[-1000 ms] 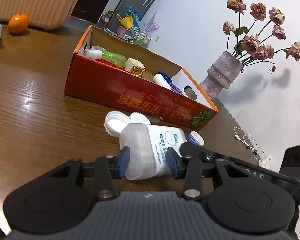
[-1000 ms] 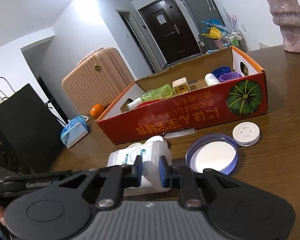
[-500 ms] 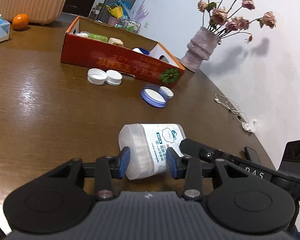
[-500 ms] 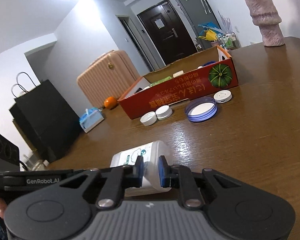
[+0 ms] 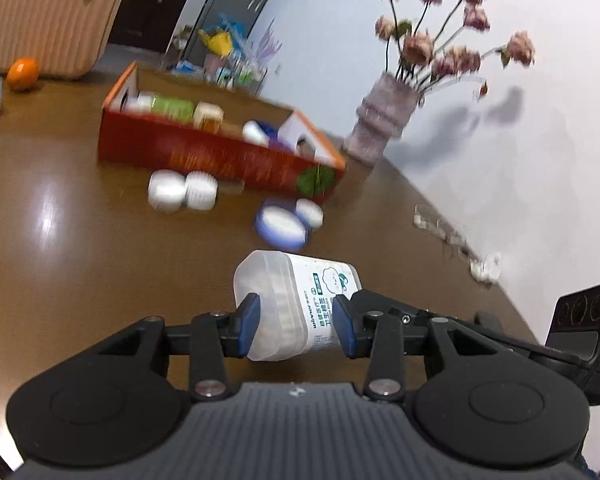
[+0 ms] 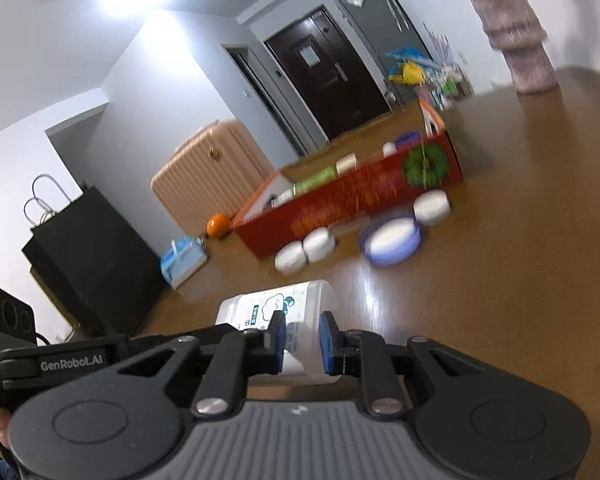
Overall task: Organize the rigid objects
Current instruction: 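Lift the white pill bottle into the box and open both grippers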
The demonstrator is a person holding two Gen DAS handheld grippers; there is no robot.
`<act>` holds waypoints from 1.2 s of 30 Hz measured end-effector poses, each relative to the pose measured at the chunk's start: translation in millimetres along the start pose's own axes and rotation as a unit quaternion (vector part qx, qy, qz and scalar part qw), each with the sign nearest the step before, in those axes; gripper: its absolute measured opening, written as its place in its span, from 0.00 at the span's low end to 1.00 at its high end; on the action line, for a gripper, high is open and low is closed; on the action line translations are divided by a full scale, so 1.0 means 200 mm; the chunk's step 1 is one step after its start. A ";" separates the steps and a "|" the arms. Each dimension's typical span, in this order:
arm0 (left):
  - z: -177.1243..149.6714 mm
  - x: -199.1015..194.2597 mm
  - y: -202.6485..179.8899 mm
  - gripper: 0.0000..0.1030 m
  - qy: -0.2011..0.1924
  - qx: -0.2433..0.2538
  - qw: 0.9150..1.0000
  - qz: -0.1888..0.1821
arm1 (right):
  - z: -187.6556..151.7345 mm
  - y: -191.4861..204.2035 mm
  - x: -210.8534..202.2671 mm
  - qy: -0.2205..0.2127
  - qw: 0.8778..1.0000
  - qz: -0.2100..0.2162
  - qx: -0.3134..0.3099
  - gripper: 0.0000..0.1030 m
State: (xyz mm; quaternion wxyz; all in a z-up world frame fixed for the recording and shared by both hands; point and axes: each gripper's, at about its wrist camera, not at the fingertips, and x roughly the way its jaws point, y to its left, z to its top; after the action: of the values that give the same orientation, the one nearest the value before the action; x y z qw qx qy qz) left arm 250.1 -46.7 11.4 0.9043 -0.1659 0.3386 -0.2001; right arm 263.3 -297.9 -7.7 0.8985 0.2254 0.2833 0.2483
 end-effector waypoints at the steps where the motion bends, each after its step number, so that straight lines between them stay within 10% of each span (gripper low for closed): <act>1: 0.06 0.02 0.00 0.38 -0.009 0.000 1.000 -0.001 | 0.06 0.00 0.03 -0.004 1.000 0.000 -0.004 0.18; 13: 0.89 0.66 0.21 0.39 -0.012 -0.037 0.999 -0.001 | 0.91 -0.16 0.72 -0.008 1.000 -0.019 -0.009 0.18; 22: 1.17 1.25 0.44 0.39 0.055 -0.059 0.996 0.039 | 1.06 -0.40 1.24 0.052 0.994 -0.094 0.016 0.17; 29: 1.19 1.37 0.40 0.42 0.065 -0.021 0.995 0.066 | 0.99 -0.35 1.34 0.069 0.987 -0.137 -0.044 0.21; 36: 1.21 1.04 0.38 0.54 0.030 -0.001 0.997 0.070 | 1.08 -0.26 1.09 0.041 0.992 -0.113 -0.044 0.21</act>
State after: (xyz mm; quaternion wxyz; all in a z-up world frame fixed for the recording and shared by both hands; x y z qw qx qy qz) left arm 576.0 -39.9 38.1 0.9056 -0.1364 0.3762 -0.1407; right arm 568.9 -270.3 36.4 0.9173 0.1419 0.3329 0.1660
